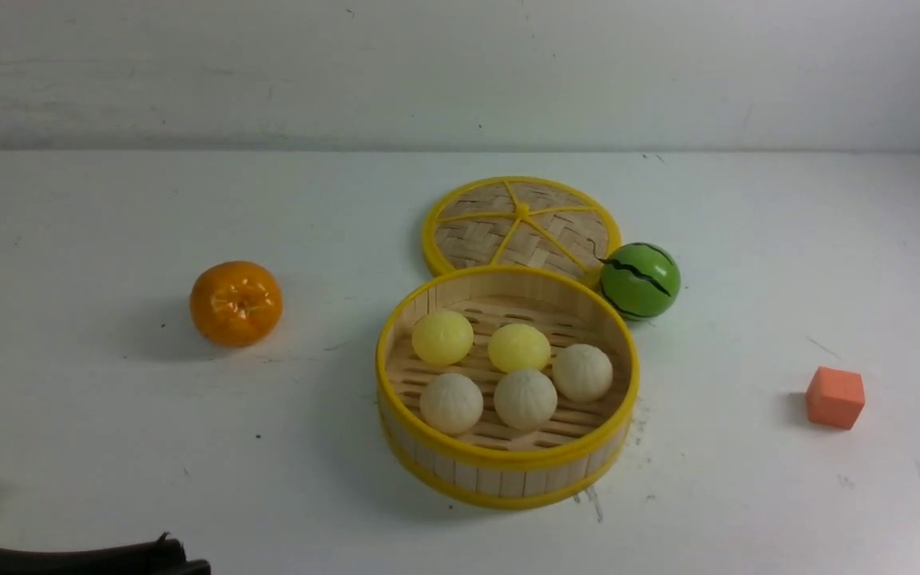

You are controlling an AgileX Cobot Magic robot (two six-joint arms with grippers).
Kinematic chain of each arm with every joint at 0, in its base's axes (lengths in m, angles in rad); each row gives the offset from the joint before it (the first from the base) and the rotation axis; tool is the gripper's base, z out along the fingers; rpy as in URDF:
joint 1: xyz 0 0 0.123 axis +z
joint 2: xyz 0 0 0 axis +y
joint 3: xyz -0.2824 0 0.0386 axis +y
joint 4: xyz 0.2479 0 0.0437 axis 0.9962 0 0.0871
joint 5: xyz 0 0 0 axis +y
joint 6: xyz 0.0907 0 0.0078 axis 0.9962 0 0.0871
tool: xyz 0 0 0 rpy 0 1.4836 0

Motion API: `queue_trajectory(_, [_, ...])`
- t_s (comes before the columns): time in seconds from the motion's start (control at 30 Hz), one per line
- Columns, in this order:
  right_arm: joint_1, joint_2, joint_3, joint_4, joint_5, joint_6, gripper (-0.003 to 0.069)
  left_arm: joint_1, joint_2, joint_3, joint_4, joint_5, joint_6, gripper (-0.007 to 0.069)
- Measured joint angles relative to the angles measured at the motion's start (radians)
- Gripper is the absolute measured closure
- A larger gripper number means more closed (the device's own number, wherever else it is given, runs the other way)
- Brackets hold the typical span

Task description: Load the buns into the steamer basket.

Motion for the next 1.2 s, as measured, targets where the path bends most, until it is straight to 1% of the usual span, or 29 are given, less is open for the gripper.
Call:
queue_trajectory(0.17, [-0.033,-0.071,0.070,0.040,0.005,0.005,0.0678,0.000,0.000,0.000,0.000,0.007,0.000,0.0441])
queue_trajectory(0.4, [-0.038,-0.082,0.071,0.076,0.003,0.005,0.0677,0.000,0.000,0.000,0.000,0.016,0.000,0.0431])
queue_trajectory(1.07, [-0.038,-0.082,0.071,0.088,0.003,0.008,0.0669,0.000,0.000,0.000,0.000,0.016,0.000,0.0408])
queue_trajectory(1.2, [-0.038,-0.082,0.071,0.088,0.003,0.008,0.0669,0.003,-0.033,0.051,0.001,-0.080,0.000,0.0407])
